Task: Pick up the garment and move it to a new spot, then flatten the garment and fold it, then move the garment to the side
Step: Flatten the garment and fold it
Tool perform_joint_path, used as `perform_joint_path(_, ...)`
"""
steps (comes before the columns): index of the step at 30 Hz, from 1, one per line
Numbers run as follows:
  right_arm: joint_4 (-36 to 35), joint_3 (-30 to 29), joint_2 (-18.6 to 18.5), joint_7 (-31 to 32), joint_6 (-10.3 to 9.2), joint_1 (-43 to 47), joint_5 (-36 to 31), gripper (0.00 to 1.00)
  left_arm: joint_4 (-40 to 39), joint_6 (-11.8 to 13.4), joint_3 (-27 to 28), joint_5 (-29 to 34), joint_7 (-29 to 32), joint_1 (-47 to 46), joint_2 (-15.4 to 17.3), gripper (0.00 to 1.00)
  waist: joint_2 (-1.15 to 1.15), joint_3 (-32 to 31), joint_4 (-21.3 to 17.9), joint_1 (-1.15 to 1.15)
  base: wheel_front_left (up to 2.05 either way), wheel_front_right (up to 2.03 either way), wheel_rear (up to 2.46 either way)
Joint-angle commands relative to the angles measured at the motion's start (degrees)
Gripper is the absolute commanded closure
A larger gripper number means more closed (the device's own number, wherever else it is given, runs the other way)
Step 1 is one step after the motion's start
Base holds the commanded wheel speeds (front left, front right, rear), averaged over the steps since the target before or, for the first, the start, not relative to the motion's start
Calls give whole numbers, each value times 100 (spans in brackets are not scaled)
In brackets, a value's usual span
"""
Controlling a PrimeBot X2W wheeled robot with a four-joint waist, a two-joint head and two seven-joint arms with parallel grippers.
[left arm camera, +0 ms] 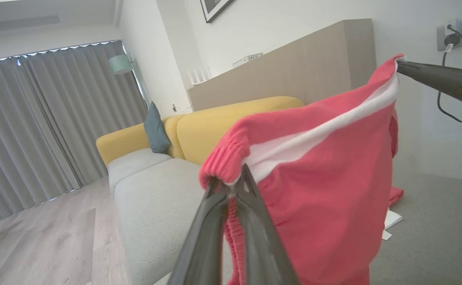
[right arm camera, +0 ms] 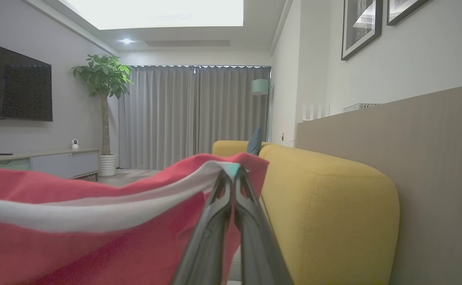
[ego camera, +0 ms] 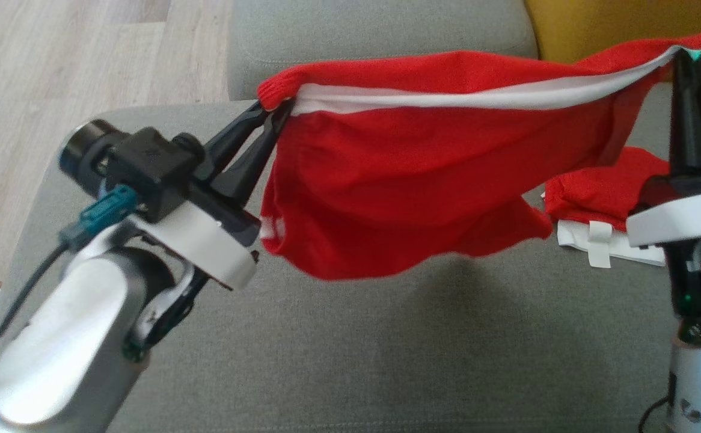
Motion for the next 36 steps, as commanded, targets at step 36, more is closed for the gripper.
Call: perform_joint_path(36,6964,995,-18,-2478,37,-6019,523,100,5316,-731,630,-30,-2120,-4432,-777,100,0,2611,-7,0,0,0,0)
